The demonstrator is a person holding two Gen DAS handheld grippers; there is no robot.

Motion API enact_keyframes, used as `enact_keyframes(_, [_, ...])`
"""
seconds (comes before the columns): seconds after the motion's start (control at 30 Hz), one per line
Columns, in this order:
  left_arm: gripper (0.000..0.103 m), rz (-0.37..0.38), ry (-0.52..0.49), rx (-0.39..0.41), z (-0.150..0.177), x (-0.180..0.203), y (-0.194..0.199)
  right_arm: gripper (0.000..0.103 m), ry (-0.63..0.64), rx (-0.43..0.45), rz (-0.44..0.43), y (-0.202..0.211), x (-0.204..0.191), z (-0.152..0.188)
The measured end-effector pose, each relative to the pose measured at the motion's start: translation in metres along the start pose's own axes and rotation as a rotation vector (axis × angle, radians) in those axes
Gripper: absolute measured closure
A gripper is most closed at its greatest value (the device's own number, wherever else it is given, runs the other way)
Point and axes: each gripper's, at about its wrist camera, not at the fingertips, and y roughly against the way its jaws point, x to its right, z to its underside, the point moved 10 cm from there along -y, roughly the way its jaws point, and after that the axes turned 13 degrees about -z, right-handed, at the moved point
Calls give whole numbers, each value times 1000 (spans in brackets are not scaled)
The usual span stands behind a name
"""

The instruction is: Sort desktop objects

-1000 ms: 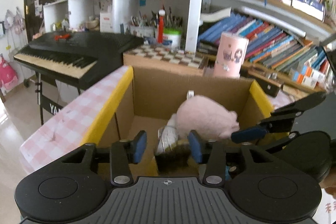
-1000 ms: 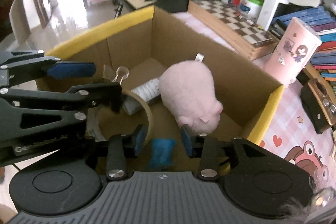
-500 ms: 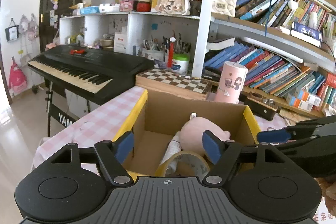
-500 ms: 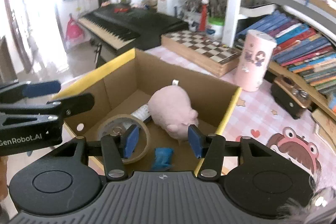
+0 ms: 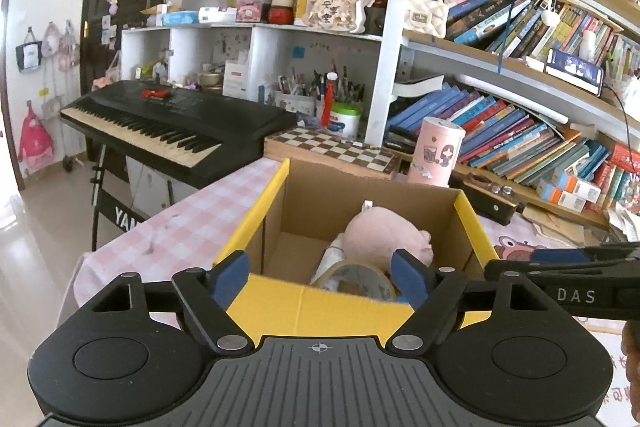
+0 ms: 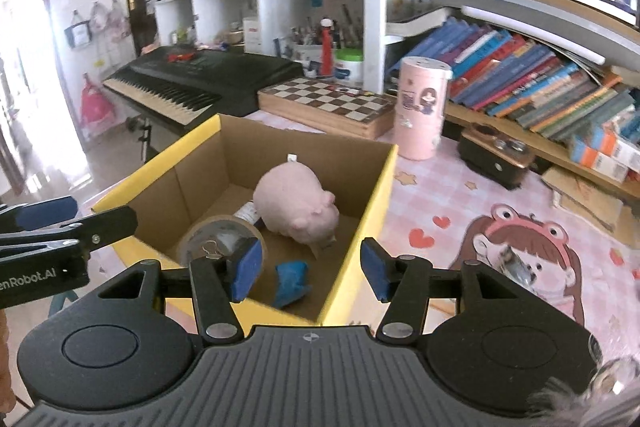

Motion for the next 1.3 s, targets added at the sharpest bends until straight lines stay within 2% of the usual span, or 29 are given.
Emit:
enact_keyframes(0.43, [21,-1,1,-9,21,-27,34,50,-63,25,75,35,-23,37])
enact_keyframes(0.93, [21,26,-33,-36,52,-43,74,48,-78,7,97,66,-62,83])
enact_keyframes(1.3, [21,29,-49,-64,76,-58,98,47,-88,-33,80,73,-89,114])
